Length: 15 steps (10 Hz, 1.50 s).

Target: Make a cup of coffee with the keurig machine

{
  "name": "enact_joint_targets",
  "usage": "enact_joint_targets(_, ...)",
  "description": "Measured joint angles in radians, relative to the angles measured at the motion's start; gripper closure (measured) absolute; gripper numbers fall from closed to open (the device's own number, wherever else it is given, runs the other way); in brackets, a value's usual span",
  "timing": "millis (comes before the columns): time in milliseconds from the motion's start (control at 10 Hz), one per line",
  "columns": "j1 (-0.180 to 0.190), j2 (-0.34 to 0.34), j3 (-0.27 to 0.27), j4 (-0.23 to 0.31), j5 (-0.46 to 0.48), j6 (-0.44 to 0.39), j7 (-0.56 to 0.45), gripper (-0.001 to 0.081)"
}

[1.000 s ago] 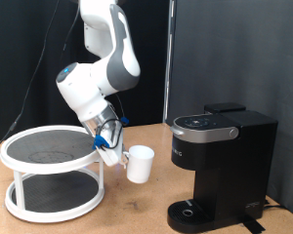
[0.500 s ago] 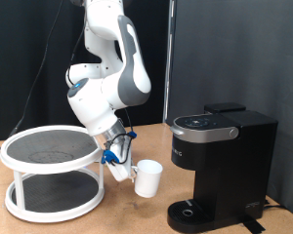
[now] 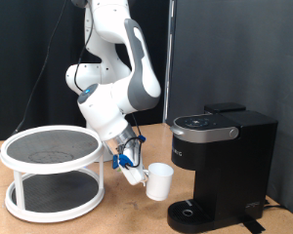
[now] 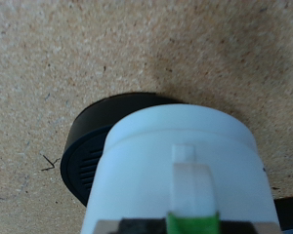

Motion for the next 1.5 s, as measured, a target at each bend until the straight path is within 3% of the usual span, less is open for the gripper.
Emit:
enact_joint_targets(1000, 0.021, 0.109, 0.129, 0.054, 0.178, 0.134, -0.072, 0.0799)
enact_joint_targets(1500, 0.021, 0.135, 0.155, 0.085, 0.331, 0.191, -0.204, 0.0799)
